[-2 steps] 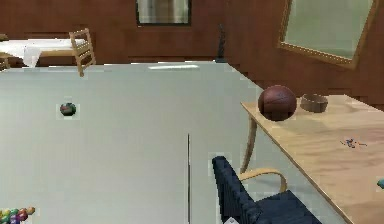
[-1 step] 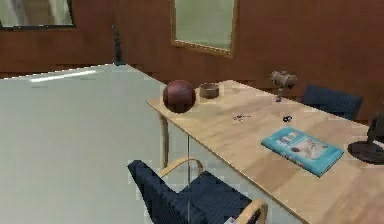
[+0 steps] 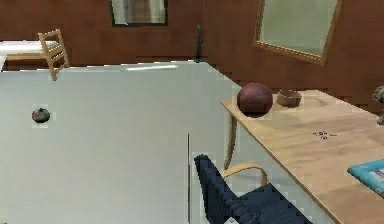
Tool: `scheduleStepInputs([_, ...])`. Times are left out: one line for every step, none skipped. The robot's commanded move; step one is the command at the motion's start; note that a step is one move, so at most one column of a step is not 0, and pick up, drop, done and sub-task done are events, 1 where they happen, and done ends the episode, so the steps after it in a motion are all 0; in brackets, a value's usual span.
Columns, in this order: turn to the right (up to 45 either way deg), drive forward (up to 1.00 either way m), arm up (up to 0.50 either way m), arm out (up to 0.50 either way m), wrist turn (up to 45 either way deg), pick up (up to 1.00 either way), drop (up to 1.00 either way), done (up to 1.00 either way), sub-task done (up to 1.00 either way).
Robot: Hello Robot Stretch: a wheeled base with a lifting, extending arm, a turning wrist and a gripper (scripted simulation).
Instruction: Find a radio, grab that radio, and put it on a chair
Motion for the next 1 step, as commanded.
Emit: scheduleStepInputs([18.0, 0.0, 0.0, 0.0, 0.0, 0.0, 0.0, 0.0, 0.0])
